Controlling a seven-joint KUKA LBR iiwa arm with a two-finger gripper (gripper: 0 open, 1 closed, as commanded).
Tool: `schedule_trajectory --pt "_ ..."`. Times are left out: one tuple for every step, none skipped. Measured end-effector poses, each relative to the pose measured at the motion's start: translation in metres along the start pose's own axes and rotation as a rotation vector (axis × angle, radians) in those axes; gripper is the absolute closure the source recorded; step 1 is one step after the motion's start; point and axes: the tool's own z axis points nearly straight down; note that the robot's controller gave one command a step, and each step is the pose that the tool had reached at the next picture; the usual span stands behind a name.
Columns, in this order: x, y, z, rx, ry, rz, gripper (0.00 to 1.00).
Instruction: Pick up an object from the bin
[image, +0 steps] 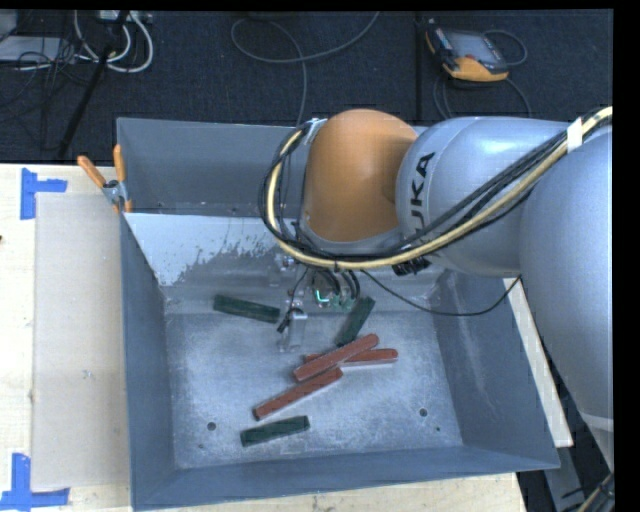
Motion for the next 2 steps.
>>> schedule_trajectory --pt "0.0687 -0.0562 0.0889 0.002 0.006 -0.038 0.00" --pt "0.0645 -0.0542 0.0842 0.000 -0.006 -0.037 1.00"
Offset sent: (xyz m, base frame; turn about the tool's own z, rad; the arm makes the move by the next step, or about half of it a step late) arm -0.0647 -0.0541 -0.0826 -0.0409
